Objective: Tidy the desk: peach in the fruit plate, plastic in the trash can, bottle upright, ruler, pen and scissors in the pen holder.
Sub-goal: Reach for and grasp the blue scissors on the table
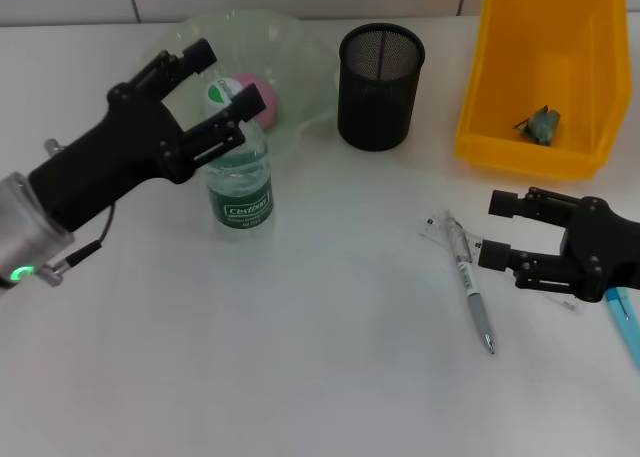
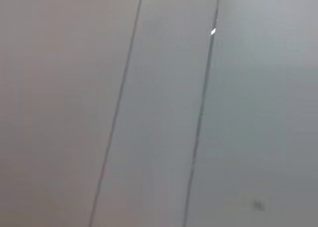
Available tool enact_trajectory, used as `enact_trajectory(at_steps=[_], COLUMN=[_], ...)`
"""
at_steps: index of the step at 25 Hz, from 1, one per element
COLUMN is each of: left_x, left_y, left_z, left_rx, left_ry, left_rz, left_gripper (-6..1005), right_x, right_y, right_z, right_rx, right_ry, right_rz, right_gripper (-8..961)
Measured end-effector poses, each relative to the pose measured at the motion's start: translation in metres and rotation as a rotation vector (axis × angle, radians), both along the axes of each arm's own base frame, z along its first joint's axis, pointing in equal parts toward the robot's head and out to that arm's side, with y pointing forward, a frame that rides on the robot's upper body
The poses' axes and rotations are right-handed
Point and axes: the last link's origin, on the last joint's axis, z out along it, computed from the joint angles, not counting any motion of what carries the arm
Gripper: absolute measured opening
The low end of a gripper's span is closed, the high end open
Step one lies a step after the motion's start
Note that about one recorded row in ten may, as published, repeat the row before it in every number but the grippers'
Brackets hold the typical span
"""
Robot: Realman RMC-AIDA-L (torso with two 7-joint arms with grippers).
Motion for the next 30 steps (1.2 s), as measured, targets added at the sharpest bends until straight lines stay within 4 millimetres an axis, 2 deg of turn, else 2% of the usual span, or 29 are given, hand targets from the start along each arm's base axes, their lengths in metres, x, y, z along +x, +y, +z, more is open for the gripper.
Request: enact_trajectory(at_steps=[1,3,7,8,9,13,14,17,18,19,20,24,27,30], left_x=[0.007,0.008,0.006,-0.003,-0.008,-0.012,-0.021,-0.021,-0.024,-0.024,-0.023,-0.021,-0.017,-0.017], left_y=[-0.01,-0.017,-0.022,-0.039,-0.046,-0.051,-0.057,-0.057,-0.058,-0.058,-0.055,-0.053,-0.048,-0.046], left_z=[0.014,0.024,0.027,0.03,0.03,0.028,0.017,0.017,0.008,0.008,-0.011,-0.015,-0.019,-0.018], left_rx=[-0.03,-0.081,-0.123,-0.298,-0.377,-0.437,-0.509,-0.509,-0.528,-0.528,-0.549,-0.548,-0.546,-0.545], left_ry=[-0.087,-0.099,-0.076,0.031,0.068,0.098,0.158,0.158,0.189,0.189,0.234,0.242,0.253,0.255], left_rz=[-0.068,-0.105,-0.124,-0.176,-0.181,-0.173,-0.136,-0.136,-0.115,-0.115,-0.09,-0.088,-0.086,-0.082], left_gripper=[846,846,846,846,846,846,846,846,846,846,846,846,846,846], right_x=[0.0,0.0,0.002,0.002,0.002,-0.009,-0.014,-0.035,-0.042,-0.049,-0.057,-0.075,-0.081,-0.078], right_y=[0.0,0.002,0.01,0.013,0.016,0.03,0.033,0.04,0.042,0.043,0.045,0.044,0.039,0.035], right_z=[0.001,0.004,0.019,0.025,0.03,0.064,0.072,0.091,0.095,0.098,0.1,0.096,0.09,0.083], right_rx=[0.003,0.016,0.029,0.023,0.016,-0.045,-0.071,-0.153,-0.168,-0.185,-0.196,-0.202,-0.192,-0.201], right_ry=[0.002,0.013,0.021,0.011,0.0,-0.099,-0.137,-0.297,-0.355,-0.421,-0.49,-0.654,-0.703,-0.756], right_rz=[-0.002,-0.013,-0.062,-0.076,-0.091,-0.134,-0.143,-0.202,-0.226,-0.268,-0.318,-0.489,-0.58,-0.655], right_gripper=[802,802,802,802,802,802,802,801,801,801,801,801,799,798])
